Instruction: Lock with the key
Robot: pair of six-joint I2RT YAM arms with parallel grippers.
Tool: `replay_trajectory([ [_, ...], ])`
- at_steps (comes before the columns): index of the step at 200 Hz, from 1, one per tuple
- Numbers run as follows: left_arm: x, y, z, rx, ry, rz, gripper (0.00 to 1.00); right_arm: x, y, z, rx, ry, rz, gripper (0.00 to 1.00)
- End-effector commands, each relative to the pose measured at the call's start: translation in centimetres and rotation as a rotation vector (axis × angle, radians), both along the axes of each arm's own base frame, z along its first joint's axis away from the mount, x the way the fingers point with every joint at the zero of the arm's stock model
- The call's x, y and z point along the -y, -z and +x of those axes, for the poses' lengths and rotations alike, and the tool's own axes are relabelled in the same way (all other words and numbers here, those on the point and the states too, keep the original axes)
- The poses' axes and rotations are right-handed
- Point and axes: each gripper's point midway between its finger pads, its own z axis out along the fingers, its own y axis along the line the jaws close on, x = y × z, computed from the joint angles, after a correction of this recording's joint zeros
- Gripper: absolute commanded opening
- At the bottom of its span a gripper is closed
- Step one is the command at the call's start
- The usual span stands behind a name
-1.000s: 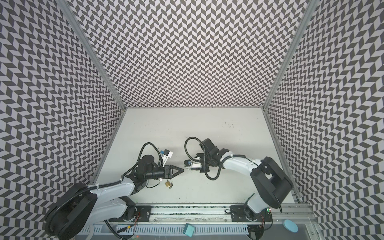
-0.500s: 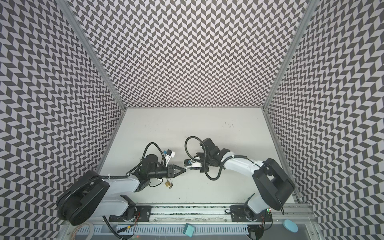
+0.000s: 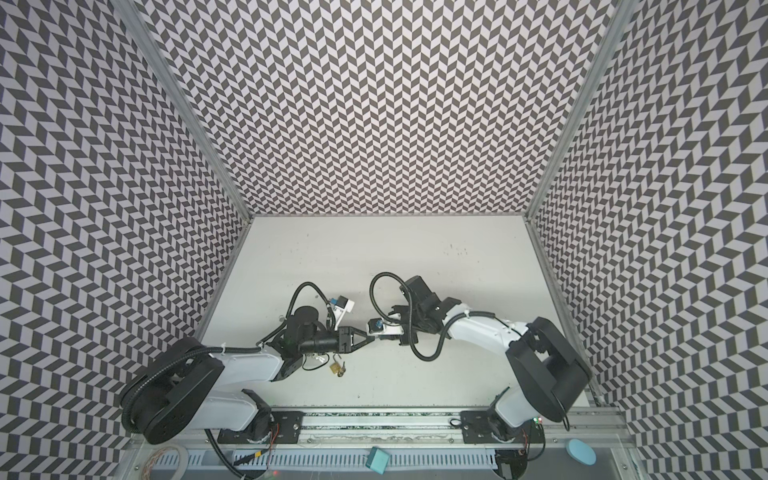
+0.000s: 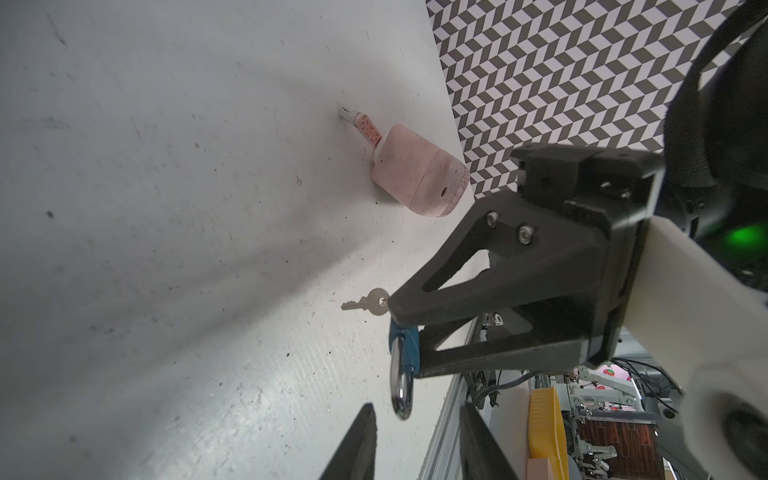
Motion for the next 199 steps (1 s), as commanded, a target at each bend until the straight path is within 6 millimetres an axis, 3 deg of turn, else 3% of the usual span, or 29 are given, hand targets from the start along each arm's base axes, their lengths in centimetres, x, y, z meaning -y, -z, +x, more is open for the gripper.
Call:
replay_trajectory([
  [1,1.0,-1.5,0.6,0.041,0.011,-0.037,0.33,-0.6,-1.5,0.1,0.023,-0.016,0.063,0.22],
  [108,1.1,-1.0,1.1,0.033,-0.012,-0.002,0.08,-0.7,-1.8,0.0,0.027,-0.019,0.075,0.22],
  [136,1.0,-1.6,1.5,0.051,-0.026,0.017,0.00,-0.8,-2.9,0.0,0.026,-0.010,0.097,0.24],
  [155,0.8,-3.6,2.3,0.104,-0.055,0.030,0.00,-1.0,-5.5,0.0,0.039,0.017,0.159,0.40],
  [169,0.5,-5.5,3.0,0.157,-0.089,0.056,0.00,-1.0,-7.9,0.3,0.029,0.092,0.230,0.63],
  [199,-0.4,-9.3,4.7,0.261,-0.153,0.109,0.00,-0.8,-14.6,1.3,-0.021,0.291,0.470,0.90],
])
